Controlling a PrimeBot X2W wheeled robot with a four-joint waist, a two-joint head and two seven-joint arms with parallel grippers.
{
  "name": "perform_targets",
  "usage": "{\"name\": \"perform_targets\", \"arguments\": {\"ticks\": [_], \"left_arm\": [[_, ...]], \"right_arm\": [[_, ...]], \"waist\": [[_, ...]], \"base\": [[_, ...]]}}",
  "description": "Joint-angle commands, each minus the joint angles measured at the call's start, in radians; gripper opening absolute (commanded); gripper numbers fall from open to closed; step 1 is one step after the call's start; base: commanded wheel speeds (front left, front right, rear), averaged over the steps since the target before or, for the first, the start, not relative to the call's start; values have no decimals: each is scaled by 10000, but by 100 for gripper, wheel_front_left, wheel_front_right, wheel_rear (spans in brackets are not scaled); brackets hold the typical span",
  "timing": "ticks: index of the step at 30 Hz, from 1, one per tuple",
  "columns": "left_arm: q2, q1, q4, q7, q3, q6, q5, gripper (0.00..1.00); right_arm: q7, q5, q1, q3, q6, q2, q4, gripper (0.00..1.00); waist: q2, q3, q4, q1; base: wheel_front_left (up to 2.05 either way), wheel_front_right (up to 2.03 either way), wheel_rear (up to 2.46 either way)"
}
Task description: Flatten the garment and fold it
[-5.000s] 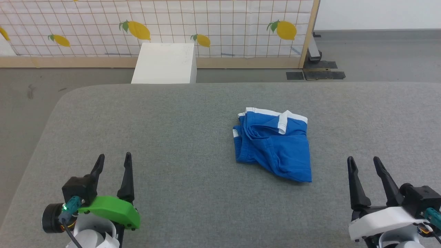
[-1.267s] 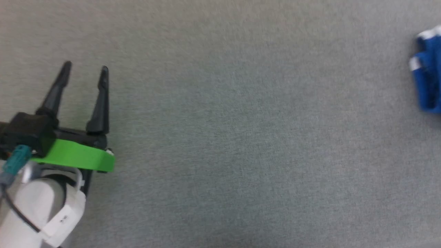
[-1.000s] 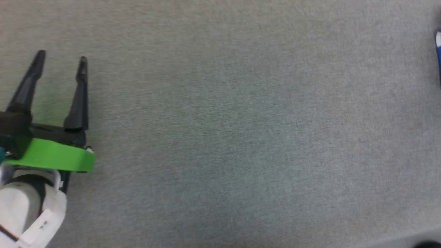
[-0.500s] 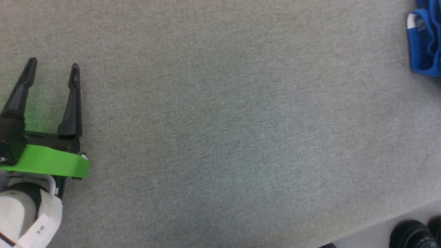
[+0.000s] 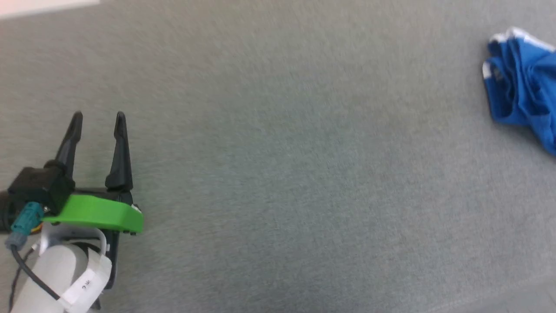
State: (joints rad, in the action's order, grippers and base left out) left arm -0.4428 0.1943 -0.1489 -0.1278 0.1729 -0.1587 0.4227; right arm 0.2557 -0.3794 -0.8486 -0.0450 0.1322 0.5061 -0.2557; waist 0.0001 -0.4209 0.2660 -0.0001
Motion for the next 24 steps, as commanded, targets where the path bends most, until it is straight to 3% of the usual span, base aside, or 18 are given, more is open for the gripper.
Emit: {"name": "perform_targets", "arguments": {"ticks": [1, 4, 17, 24], "left_arm": [[96, -128, 192, -156, -22, -6, 106, 100], [280, -219, 533, -331, -4, -22, 237, 100], [811, -518, 1626, -822, -2, -111, 592, 100], [918, -666, 1961, -931, 36, -114, 660, 100]], "right_arm": [[-441, -113, 237, 66, -15, -313, 173, 100], [-1139, -98, 693, 263, -15, -719, 497, 100], [-3975, 818, 3826, 56, -15, -3615, 1549, 100], [-4608, 1062, 5531, -232, -15, -4347, 1265, 100]], "waist": [[-1, 1926, -1251, 1], [-1, 2438, -1577, 1], [-1, 3778, -2665, 1], [-1, 4093, -2942, 1]], "base": [[0, 0, 0], [0, 0, 0], [0, 0, 0], [0, 0, 0]]}}
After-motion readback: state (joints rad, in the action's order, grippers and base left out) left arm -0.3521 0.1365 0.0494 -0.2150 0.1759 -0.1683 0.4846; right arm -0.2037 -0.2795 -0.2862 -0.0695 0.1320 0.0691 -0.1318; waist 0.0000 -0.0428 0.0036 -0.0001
